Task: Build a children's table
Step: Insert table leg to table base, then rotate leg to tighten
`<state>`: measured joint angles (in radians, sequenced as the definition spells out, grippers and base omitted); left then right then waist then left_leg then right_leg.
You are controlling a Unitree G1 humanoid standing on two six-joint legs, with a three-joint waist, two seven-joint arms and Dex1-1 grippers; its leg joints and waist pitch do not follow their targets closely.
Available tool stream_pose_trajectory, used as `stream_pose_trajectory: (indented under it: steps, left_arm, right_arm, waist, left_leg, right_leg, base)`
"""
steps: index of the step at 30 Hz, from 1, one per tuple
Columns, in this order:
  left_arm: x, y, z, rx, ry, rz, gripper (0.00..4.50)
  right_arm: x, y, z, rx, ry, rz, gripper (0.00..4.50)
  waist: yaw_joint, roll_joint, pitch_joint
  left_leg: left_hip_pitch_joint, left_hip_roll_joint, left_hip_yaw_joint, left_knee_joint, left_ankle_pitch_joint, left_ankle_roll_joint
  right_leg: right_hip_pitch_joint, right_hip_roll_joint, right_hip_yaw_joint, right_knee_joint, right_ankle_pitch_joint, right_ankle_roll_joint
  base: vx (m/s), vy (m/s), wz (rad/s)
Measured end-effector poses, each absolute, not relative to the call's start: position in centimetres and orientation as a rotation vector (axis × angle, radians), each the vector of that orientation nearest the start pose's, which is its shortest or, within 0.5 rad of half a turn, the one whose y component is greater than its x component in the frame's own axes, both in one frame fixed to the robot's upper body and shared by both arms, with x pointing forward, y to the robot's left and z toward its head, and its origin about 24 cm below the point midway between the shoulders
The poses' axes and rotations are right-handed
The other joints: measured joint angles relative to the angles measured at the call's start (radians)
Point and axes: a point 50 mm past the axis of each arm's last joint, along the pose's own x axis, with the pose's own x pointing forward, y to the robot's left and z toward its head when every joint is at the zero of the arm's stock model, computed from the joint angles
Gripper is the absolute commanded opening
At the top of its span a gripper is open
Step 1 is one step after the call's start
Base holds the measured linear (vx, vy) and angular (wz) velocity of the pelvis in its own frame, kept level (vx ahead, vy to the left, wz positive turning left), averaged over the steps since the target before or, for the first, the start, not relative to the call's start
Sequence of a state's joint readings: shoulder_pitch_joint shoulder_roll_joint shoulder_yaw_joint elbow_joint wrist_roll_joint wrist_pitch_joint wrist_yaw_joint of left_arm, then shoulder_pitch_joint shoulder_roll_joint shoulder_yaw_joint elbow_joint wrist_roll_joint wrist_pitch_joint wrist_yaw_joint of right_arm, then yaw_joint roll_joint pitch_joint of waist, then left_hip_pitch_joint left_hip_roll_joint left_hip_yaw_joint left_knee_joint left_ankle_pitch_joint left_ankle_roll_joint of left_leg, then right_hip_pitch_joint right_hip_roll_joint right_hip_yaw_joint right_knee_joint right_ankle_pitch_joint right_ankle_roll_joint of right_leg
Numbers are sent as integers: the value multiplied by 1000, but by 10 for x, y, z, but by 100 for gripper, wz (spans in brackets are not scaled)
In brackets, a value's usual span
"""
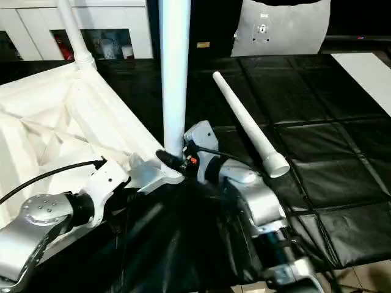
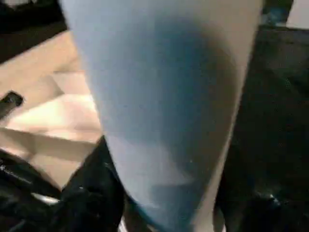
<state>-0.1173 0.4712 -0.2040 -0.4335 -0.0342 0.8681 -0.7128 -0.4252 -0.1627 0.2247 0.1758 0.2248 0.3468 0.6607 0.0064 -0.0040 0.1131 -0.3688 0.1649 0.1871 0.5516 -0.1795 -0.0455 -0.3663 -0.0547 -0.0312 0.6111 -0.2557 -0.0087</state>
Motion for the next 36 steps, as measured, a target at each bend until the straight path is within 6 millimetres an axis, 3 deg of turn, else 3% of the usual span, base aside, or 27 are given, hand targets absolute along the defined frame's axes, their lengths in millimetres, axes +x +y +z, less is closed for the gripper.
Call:
stream_pose_trajectory:
  steps: [10, 13, 16, 21, 25, 31, 36]
  left_arm:
    - [242, 145, 75, 329, 503, -891, 0]
    - [245, 146, 74, 342, 484, -945, 0]
    - [250, 149, 73, 357, 474, -1004, 0]
    - [260, 164, 75, 423, 456, -1070, 0]
    - [263, 171, 74, 445, 440, -1116, 0]
    - [266, 182, 76, 485, 429, -1211, 0]
    - [267, 184, 76, 504, 437, -1286, 0]
  right_arm:
    - [297, -87, 59, 7, 246, 935, 366]
    - [289, -99, 56, 2, 235, 957, 372]
    - [282, -114, 54, -21, 234, 964, 410]
    - [267, -140, 36, -33, 325, 963, 444]
    - [266, -148, 44, -55, 290, 998, 444]
    - [264, -148, 57, -88, 241, 1089, 444]
    - [273, -145, 70, -148, 204, 1162, 444]
  waist:
    - [34, 2, -1]
    - [50, 3, -1]
    - [60, 7, -1]
    - [61, 10, 1]
    - [60, 10, 1]
    - [77, 10, 1]
    - [86, 10, 1]
  left_leg:
    - [-5, 2, -2, 5, 3, 6]
    - [-6, 2, -3, 5, 3, 6]
    - [-6, 2, -3, 7, 4, 7]
    - [-8, 3, -3, 13, 4, 7]
    - [-10, 3, -4, 15, 6, 10]
    - [-15, 3, -5, 20, 7, 12]
    - [-20, 3, -5, 27, 7, 15]
  right_leg:
    - [-1, 0, -5, 1, 0, 0]
    - [-1, 0, -6, 1, 0, 0]
    - [0, 0, -7, 3, 0, 0]
    - [-1, 0, -8, 6, 2, 0]
    - [-1, -1, -9, 6, 4, -1]
    - [-4, -1, -11, 9, 4, -1]
    - [-8, -3, -10, 18, 4, -1]
  base:
    - [0, 0, 0]
    - [0, 0, 0]
    - [0, 0, 0]
    - [0, 0, 0]
    - [0, 0, 0]
    - [0, 0, 0]
    - [0, 0, 0]
